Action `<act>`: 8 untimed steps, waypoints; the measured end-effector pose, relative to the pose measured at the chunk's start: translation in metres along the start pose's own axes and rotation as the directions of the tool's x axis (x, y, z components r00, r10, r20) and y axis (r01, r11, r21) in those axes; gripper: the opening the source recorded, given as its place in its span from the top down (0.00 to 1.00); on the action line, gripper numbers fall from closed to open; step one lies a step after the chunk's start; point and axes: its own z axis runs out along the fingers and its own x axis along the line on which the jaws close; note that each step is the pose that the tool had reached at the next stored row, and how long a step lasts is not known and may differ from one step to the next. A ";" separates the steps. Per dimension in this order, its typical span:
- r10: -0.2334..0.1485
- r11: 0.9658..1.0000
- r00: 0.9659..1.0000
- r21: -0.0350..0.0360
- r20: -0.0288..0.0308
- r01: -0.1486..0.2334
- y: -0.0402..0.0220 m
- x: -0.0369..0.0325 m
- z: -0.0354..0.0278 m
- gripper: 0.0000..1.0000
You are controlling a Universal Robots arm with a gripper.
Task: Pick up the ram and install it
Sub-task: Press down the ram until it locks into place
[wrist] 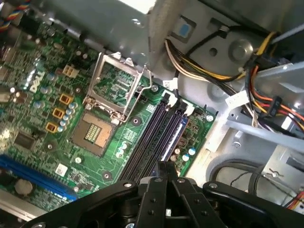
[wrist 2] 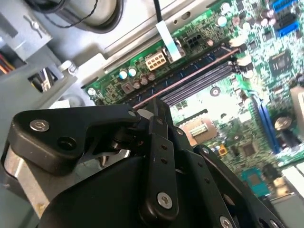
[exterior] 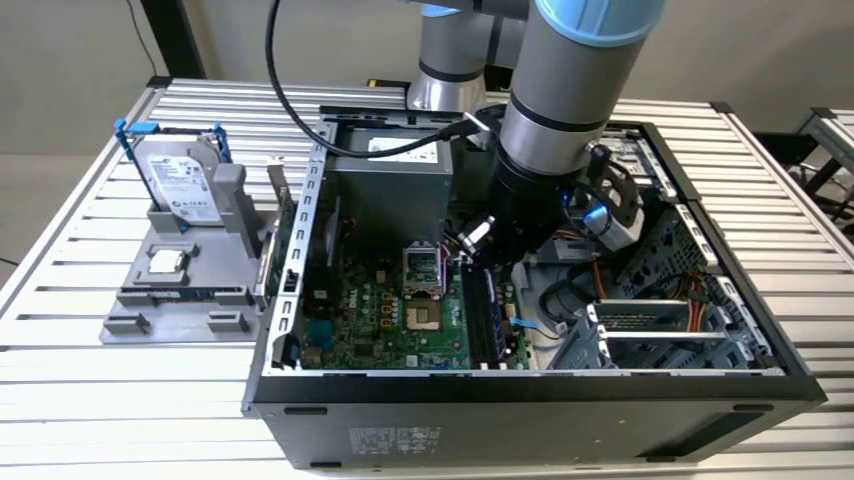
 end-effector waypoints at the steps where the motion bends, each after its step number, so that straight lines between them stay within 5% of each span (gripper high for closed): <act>1: -0.019 1.000 1.000 0.000 0.000 0.019 0.0000 0.0000 0.0000 1.00; 4: -0.074 0.997 0.997 0.000 0.000 0.074 0.0000 0.0000 0.0000 1.00; 8: -0.144 0.990 0.990 0.000 0.000 0.144 0.0000 -0.0001 0.0000 1.00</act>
